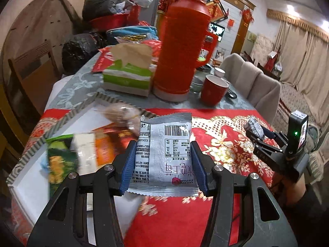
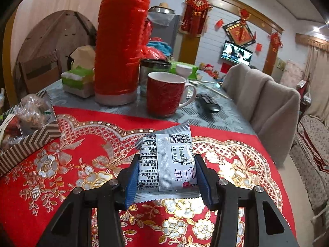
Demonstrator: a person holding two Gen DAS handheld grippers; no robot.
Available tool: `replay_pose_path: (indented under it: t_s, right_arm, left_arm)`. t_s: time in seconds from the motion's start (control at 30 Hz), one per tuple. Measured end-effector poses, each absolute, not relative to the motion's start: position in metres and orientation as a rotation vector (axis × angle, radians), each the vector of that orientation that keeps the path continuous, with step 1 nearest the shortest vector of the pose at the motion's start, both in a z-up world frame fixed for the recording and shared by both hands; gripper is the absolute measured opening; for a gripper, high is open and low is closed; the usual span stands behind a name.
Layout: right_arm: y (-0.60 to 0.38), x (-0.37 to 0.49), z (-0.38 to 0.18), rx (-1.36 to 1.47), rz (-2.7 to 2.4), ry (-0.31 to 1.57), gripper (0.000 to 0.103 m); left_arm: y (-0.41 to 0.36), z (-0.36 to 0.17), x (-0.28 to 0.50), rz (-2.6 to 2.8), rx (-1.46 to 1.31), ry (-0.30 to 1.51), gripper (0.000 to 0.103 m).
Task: Organize snacks
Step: 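Carry both white packets into the white box and open both tools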
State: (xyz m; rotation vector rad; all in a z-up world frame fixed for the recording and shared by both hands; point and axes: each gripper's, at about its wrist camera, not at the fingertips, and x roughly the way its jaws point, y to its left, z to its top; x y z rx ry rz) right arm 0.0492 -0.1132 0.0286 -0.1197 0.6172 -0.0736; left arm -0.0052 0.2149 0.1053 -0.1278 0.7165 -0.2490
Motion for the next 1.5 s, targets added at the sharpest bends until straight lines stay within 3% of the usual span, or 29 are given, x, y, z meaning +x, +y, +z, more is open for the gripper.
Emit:
replay_pose_path:
  t_s: [0.47, 1.03, 1.5]
  right_arm:
    - [-0.024, 0.038, 0.075, -0.058, 0.17, 0.495, 0.049]
    - [0.124, 0.057, 0.106, -0.071, 0.469, 0.458, 0.049]
    - [0.146, 0.068, 0.073, -0.067, 0.499, 0.522, 0.049]
  left_arm:
    - [0.302, 0.089, -0.001, -0.12, -0.203, 0.736, 0.051]
    - [0.315, 0.066, 0.005, -0.025, -0.146, 0.771, 0.051]
    - [0.318, 0.062, 0.005, 0.022, -0.119, 0.789, 0.051]
